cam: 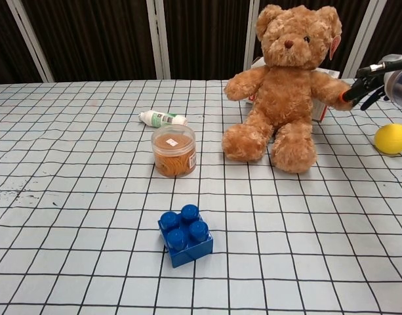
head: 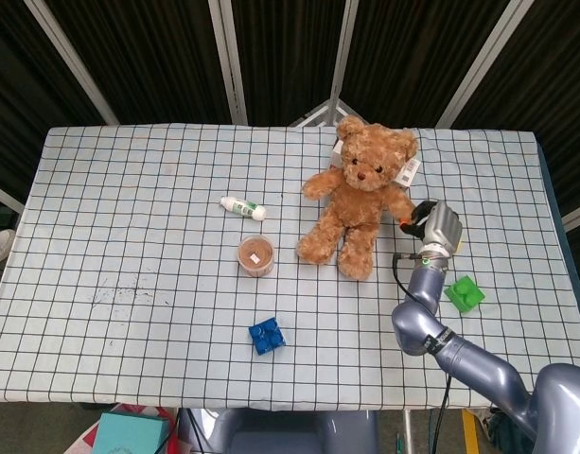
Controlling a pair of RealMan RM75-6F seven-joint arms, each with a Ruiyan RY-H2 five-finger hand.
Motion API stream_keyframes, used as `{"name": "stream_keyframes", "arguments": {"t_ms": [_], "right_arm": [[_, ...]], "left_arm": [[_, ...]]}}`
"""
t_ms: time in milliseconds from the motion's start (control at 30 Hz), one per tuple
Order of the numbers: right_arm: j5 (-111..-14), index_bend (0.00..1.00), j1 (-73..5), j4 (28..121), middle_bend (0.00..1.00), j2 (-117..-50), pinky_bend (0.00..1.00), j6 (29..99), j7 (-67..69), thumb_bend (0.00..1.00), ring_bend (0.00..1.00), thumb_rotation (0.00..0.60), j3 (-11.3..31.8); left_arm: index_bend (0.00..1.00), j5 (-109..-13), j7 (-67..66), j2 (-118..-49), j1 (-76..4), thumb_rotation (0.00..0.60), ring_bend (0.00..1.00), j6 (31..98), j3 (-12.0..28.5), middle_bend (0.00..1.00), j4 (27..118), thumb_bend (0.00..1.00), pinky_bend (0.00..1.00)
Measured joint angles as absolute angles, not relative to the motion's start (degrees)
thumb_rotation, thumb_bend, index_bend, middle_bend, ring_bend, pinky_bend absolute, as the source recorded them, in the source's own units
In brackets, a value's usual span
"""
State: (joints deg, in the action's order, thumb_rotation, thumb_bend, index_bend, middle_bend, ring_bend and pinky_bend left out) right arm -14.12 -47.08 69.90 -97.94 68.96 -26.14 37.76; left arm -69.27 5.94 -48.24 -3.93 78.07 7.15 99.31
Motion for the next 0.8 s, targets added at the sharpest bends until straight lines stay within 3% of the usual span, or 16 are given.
{"name": "stream_keyframes", "arguments": {"t_ms": [800], "right_arm": [[-13.2,0.69,-46.1,71.5,0.62,-97.7,0.14,68.9,-27.1,0.56,0.57,0.6,37.8]], "left_arm": [[0.2,-69.4,5.8,-48.2,-3.9,0.6,0.01,78.2,7.1,0.06,99.6,0.17,0.14]]}}
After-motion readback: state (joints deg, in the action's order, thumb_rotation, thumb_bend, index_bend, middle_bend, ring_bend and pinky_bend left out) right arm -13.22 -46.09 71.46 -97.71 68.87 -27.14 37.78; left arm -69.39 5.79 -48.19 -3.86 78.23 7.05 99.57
